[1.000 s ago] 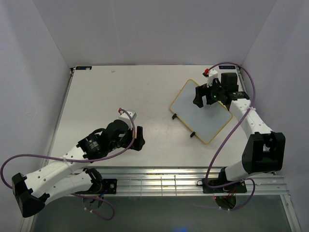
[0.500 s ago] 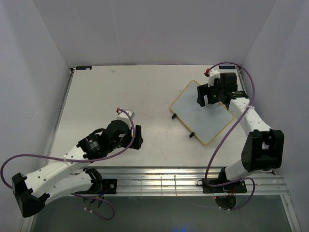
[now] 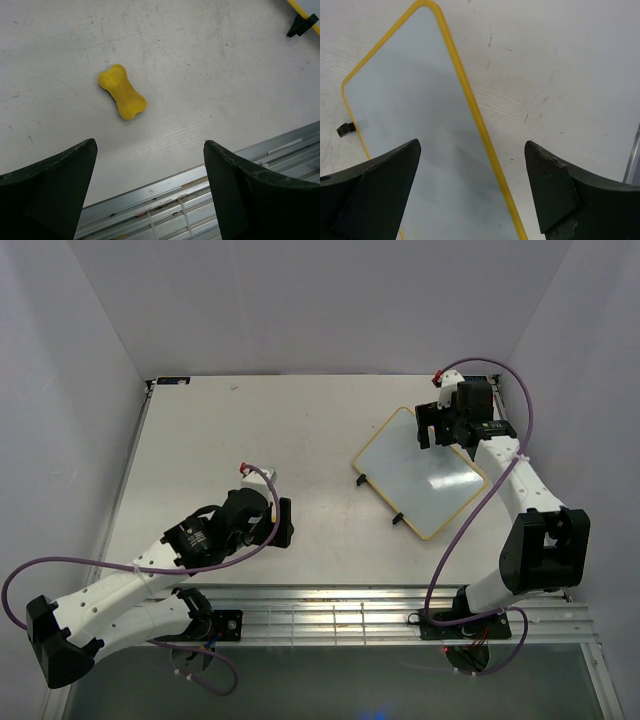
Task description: Erase the whiteboard
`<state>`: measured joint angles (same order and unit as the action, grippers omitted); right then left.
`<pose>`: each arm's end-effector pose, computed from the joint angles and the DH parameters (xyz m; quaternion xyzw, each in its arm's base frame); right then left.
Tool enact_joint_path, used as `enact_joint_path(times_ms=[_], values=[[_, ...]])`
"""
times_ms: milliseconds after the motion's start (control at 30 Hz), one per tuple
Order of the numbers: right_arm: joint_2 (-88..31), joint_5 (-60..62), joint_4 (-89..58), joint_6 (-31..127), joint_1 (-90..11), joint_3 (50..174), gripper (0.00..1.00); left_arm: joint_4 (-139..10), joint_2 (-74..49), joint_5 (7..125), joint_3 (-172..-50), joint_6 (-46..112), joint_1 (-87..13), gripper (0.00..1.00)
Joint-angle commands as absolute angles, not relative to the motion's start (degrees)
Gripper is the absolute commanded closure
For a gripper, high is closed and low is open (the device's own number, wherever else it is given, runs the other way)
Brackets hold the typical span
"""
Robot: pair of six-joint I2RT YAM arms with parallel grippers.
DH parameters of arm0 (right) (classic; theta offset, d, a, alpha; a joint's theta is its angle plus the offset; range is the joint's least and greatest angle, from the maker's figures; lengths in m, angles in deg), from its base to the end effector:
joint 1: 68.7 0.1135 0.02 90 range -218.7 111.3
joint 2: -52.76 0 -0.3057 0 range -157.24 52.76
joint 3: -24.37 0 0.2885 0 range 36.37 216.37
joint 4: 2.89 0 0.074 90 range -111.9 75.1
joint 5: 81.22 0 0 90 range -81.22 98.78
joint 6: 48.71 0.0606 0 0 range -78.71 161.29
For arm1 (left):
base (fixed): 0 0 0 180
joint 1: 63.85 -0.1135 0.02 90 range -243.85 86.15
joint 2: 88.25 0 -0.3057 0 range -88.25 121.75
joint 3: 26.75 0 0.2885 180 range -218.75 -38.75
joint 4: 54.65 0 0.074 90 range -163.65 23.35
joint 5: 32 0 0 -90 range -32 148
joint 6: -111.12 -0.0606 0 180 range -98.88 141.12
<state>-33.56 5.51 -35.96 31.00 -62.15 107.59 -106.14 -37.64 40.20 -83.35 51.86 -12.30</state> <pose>0.3940 0.0487 0.3236 -0.1433 0.8798 0.0107 0.4531 0.1421 -0.1492 0.2859 0.1075 0.9099 -0.1383 0.3759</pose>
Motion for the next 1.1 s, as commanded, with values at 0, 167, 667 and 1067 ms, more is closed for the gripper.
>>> enact_joint_path(times_ms=[0,167,667,1067], values=[[-33.55,11.85,-37.21,33.45,-61.76,111.6,0.1,-106.56,-37.89,38.58,-84.28,52.32,-12.26,0.02],[-30.65,15.98,-39.59,37.76,-61.14,112.84,0.1,-107.52,-38.94,35.59,-84.63,53.55,-12.96,0.02],[-7.12,10.79,-46.26,46.65,-61.05,99.67,0.1,-107.26,-41.75,33.4,-85.16,52.49,-26.49,0.02],[13.54,13.88,-55.68,43.31,-61.05,93.25,0.1,-99.18,-53.17,38.91,-80.68,45.3,-42.4,0.02]])
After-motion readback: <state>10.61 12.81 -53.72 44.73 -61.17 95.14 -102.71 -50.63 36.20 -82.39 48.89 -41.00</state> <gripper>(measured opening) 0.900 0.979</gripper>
